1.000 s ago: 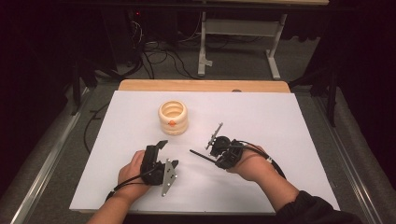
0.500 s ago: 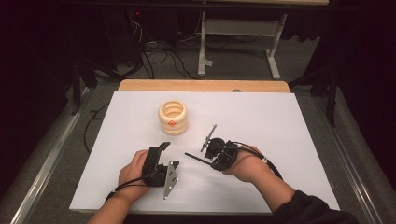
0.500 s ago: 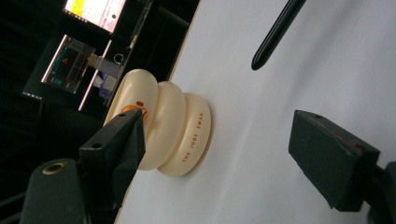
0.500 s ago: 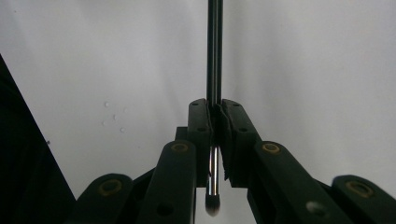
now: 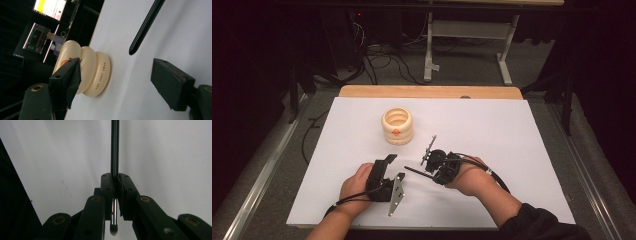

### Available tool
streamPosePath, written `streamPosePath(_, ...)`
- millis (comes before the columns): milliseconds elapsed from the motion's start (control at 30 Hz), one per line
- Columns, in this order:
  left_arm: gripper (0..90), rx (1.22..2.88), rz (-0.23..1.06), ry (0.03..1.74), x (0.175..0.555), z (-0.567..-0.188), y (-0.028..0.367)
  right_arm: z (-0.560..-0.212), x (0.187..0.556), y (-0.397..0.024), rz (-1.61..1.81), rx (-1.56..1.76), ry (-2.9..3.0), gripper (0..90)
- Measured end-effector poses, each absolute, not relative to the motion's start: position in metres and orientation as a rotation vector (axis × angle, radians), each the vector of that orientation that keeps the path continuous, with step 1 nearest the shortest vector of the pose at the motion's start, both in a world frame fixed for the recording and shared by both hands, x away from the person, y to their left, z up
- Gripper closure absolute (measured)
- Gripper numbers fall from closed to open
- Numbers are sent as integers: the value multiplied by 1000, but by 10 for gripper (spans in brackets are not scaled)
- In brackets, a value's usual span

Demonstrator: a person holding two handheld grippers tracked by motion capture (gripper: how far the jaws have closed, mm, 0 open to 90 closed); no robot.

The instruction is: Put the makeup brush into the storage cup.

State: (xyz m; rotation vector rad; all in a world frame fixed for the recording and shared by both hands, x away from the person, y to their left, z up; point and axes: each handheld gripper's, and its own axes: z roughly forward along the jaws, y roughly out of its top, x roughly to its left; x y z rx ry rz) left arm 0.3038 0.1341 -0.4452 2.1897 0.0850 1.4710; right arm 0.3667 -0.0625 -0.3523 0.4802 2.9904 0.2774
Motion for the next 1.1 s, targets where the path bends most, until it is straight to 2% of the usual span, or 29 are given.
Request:
streamPosePath(233, 364, 2206, 1469, 55, 303, -444, 135, -352, 366, -57, 272, 462, 2992, 856)
streamPosePath(433, 409, 2206, 1477, 33, 303, -444, 135, -352, 365, -52, 248, 456, 2999, 856)
streamPosePath(733, 537, 2245, 1501, -71, 299, -449, 132, -354, 364, -46, 215, 427, 3002, 856)
streamPosePath(1100, 617, 2260, 1496, -110, 297, -451, 130, -355, 364, -43, 213, 412, 2999, 856)
